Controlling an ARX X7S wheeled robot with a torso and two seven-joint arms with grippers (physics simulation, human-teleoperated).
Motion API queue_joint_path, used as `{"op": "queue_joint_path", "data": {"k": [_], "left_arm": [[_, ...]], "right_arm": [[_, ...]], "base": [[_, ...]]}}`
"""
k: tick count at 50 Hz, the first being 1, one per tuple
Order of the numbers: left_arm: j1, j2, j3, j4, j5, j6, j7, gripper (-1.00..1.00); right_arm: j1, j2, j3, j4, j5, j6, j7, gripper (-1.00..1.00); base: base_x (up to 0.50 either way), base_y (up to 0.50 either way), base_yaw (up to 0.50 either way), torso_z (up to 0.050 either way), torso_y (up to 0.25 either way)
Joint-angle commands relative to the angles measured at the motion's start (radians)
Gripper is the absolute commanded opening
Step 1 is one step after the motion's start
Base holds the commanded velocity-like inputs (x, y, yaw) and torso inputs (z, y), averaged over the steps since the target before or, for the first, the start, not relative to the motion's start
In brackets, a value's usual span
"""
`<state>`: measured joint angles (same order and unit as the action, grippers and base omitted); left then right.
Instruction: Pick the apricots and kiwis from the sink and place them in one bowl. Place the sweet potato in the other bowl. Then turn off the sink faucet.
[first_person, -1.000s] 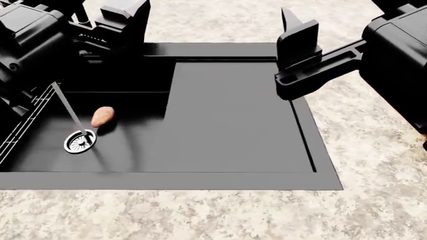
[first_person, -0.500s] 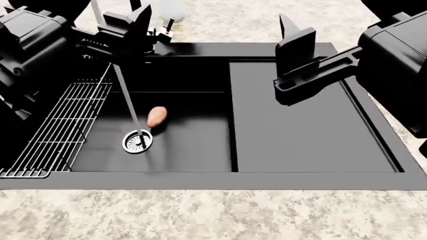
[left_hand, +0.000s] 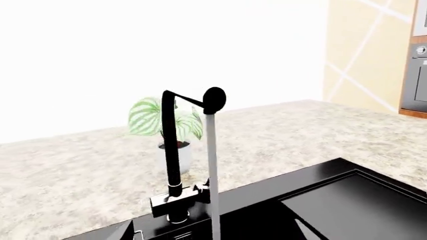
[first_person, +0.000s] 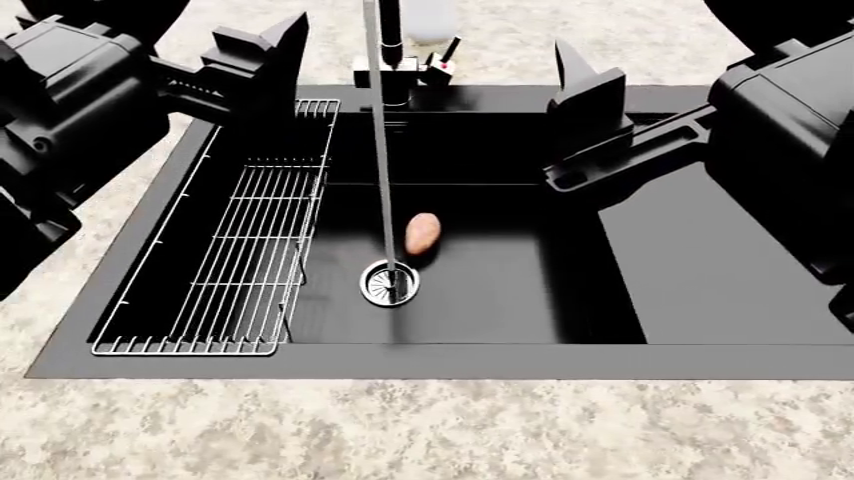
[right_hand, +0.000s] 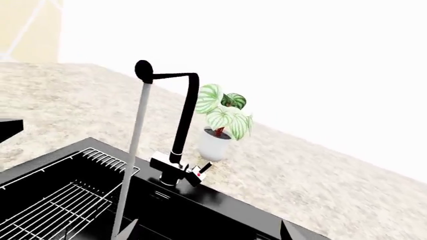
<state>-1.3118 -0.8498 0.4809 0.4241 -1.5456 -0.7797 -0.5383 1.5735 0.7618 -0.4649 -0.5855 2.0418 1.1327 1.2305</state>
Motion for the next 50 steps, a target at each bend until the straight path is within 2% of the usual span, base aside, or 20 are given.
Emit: {"op": "queue_joint_path", "data": {"k": [1, 12, 20, 47, 50], "left_arm": [[-0.006, 0.005, 0.002, 0.001, -0.001, -0.003, -0.003, 1.00], [-0.011, 0.006, 0.000, 0.010, -0.010, -0.005, -0.013, 1.00], [-0.010, 0.006, 0.002, 0.008, -0.005, -0.004, -0.009, 1.00], [-0.009, 0.010, 0.006, -0.007, 0.017, -0.001, 0.012, 1.00], [-0.006, 0.012, 0.009, -0.009, 0.022, 0.000, 0.016, 1.00]], "right_arm": [[-0.009, 0.011, 0.000, -0.012, 0.004, -0.011, 0.002, 1.00], [-0.008, 0.009, -0.005, -0.021, 0.015, -0.027, 0.009, 1.00], [-0.048, 0.019, -0.009, -0.037, 0.020, -0.047, 0.017, 1.00], [-0.052, 0.011, -0.029, -0.031, 0.013, -0.061, 0.013, 1.00], [-0.071, 0.011, -0.025, -0.033, 0.014, -0.079, 0.017, 1.00]], "base": [[0.00, 0.50, 0.00, 0.000, 0.000], [0.00, 0.50, 0.00, 0.000, 0.000], [0.00, 0.00, 0.00, 0.000, 0.000], [0.50, 0.00, 0.00, 0.000, 0.000], [0.00, 0.00, 0.00, 0.000, 0.004]]}}
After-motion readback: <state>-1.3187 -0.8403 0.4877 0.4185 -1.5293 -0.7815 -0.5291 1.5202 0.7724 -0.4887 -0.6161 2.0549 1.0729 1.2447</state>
